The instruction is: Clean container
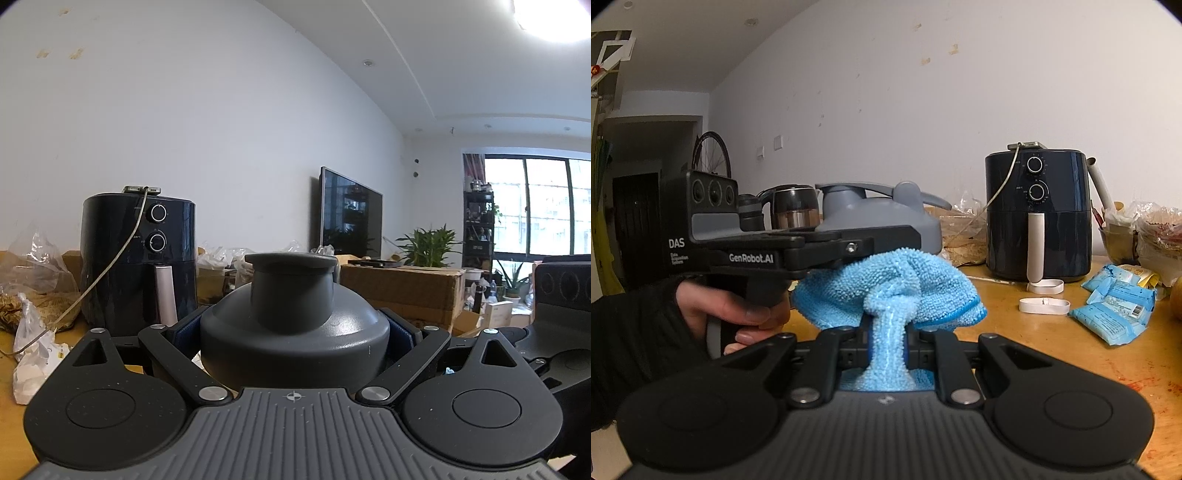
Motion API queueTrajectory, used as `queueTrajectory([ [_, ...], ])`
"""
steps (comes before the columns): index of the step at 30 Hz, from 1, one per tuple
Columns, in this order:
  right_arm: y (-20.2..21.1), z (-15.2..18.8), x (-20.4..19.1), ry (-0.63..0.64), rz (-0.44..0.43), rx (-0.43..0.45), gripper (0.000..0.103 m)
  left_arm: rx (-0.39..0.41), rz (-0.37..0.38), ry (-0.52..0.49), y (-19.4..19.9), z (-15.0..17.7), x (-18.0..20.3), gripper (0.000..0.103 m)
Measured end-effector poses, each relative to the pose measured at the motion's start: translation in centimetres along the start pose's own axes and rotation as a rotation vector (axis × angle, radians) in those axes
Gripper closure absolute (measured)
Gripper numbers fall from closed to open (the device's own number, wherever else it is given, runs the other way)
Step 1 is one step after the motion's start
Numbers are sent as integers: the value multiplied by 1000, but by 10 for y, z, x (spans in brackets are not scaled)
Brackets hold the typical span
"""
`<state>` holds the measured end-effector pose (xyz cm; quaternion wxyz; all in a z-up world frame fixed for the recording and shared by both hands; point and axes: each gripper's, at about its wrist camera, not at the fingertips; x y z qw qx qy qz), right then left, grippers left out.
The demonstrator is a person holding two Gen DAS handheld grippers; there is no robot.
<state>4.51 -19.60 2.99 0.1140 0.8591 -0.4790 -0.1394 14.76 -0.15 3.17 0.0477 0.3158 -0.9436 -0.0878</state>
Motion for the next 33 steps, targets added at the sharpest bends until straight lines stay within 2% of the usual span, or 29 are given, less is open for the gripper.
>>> queueTrajectory([
  [17, -5, 1, -4, 31, 24, -61, 95, 3, 0, 0, 1, 2, 1, 8],
  [33, -38, 42, 0, 19, 13, -234, 96, -1, 0, -1, 1, 3, 1, 8],
])
Point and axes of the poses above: each gripper's, at about its wrist camera, not at the fingertips, and y roughly against the way its jaws point, x to its right, z to its underside, and after that the axes turned 7 degrees about -x, right-handed
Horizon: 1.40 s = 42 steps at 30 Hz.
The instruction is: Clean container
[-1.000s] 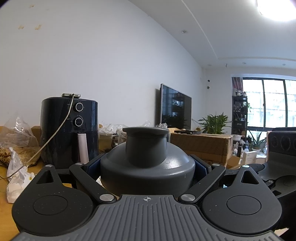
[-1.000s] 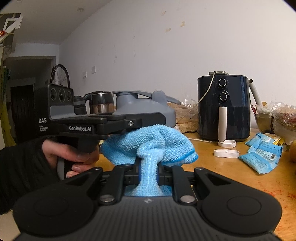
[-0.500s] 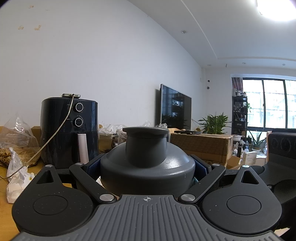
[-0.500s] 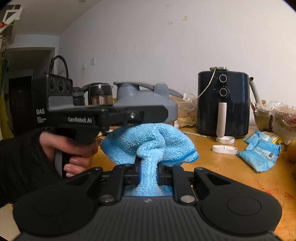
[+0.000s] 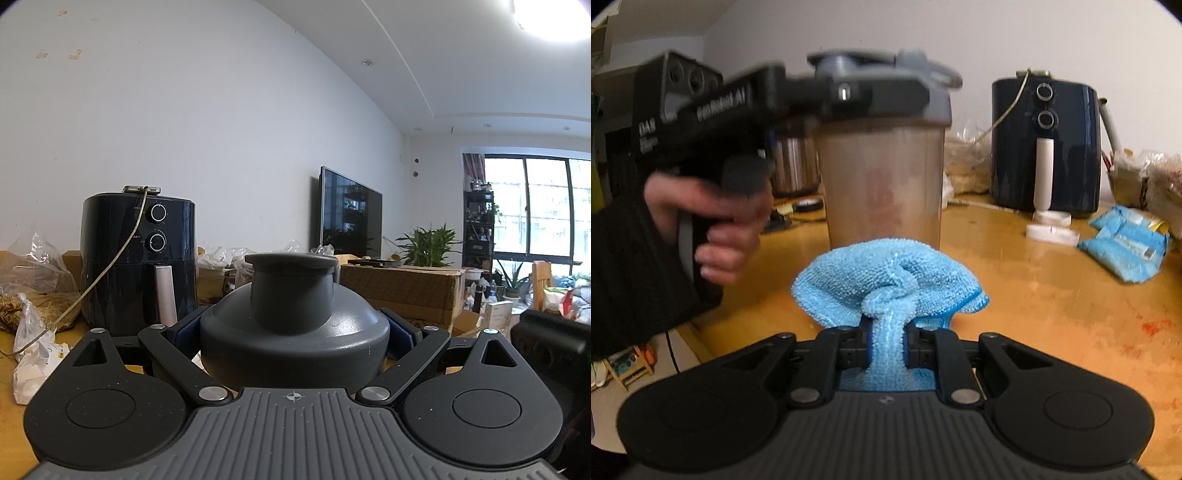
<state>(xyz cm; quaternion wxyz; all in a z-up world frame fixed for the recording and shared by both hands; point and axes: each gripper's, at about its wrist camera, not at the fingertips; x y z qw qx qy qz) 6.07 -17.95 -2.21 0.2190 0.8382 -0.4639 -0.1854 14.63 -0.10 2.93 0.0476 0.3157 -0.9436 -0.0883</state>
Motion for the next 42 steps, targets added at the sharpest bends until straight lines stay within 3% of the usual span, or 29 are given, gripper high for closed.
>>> queueTrajectory([
  [7, -7, 6, 0, 13, 3, -34, 96, -1, 0, -1, 0, 0, 0, 8],
  [21, -4, 5, 2, -18, -12, -8, 94, -1, 0, -1, -1, -1, -1, 8],
  [42, 45, -23, -4, -40, -27, 243, 94, -2, -1, 0, -1, -3, -1, 8],
])
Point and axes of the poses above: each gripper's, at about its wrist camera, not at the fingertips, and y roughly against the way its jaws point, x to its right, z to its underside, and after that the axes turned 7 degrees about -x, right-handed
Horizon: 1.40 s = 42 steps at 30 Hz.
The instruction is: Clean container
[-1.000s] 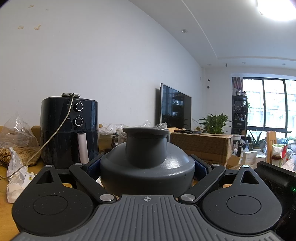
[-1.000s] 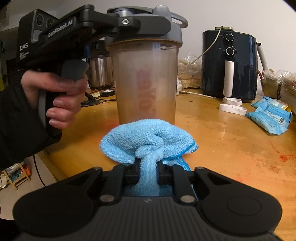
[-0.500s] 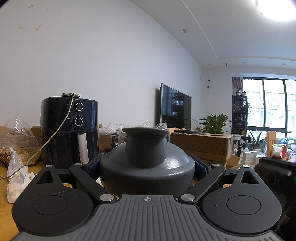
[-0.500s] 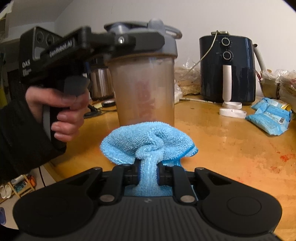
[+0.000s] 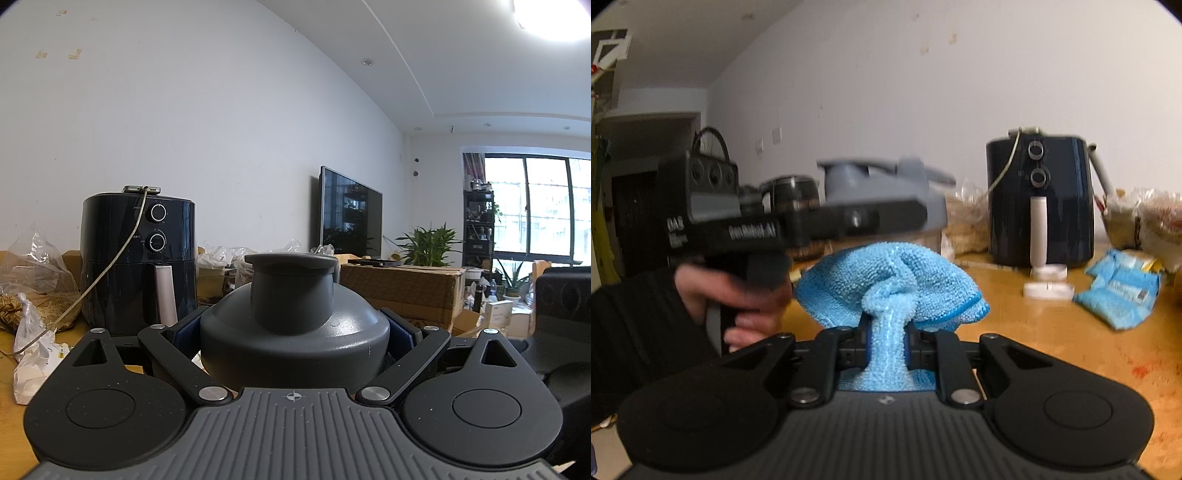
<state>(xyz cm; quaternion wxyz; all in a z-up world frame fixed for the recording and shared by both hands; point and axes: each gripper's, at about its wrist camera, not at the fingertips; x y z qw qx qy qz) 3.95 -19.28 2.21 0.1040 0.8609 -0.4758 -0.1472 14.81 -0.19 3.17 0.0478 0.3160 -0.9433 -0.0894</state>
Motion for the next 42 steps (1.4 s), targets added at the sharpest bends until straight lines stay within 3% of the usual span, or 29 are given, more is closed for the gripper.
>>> queueTrajectory([
  [13, 9, 6, 3, -21, -1, 47, 94, -7, -6, 5, 0, -2, 1, 8],
  [32, 75, 31, 24, -74, 64, 93, 91, -6, -8, 18, 1, 0, 0, 7],
  [42, 75, 35, 25, -87, 53, 86, 91, -2, -58, -13, 3, -2, 8, 5],
])
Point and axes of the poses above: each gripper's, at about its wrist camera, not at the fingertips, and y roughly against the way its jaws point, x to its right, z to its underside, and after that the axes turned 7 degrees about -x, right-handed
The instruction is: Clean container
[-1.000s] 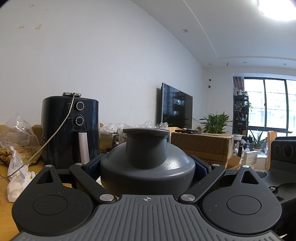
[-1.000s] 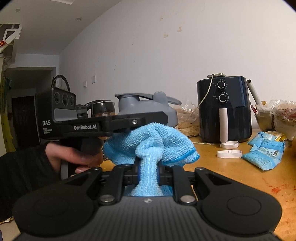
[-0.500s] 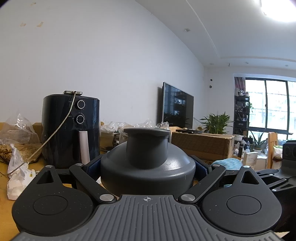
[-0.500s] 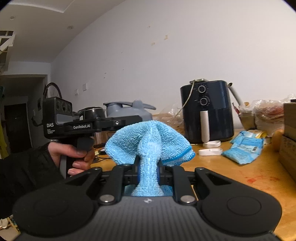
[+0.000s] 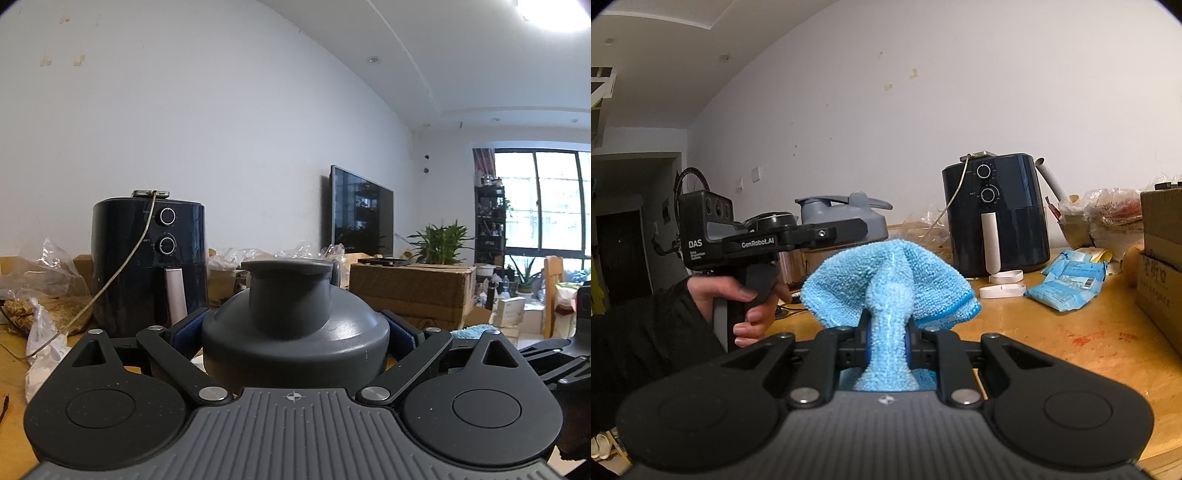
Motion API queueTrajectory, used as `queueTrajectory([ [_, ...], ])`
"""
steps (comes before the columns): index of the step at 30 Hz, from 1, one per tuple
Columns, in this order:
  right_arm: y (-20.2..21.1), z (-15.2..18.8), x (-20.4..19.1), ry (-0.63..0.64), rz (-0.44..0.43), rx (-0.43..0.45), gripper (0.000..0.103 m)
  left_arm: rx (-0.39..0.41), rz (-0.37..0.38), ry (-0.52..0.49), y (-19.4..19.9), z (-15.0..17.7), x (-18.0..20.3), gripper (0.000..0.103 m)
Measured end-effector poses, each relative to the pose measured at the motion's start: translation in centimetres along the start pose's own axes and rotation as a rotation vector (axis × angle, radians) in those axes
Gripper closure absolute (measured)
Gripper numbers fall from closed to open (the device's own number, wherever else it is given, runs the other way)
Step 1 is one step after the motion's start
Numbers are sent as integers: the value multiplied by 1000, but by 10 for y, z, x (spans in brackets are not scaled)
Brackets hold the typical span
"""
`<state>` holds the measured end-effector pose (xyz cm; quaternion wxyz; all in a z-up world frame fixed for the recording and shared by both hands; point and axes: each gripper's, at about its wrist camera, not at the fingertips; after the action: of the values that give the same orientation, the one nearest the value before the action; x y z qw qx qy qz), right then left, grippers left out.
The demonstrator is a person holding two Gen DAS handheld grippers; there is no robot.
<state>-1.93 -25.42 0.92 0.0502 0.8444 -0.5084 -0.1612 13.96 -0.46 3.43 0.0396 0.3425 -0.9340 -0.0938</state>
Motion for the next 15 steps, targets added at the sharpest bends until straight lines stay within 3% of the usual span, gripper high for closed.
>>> queueTrajectory([
  [3, -2, 0, 0, -6, -3, -8, 90, 3, -44, -5, 1, 0, 6, 0],
  [15, -4, -1, 1, -14, -4, -14, 90, 44, -145, 59, 7, -1, 21, 0],
])
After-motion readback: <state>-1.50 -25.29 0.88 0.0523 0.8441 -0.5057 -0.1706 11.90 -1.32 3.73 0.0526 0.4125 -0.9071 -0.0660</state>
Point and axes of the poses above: each gripper's, at about its wrist camera, not at the fingertips, and y roughly against the way its jaws point, x to its right, z to its underside, and after that the axes turned 7 degrees about -x, right-handed
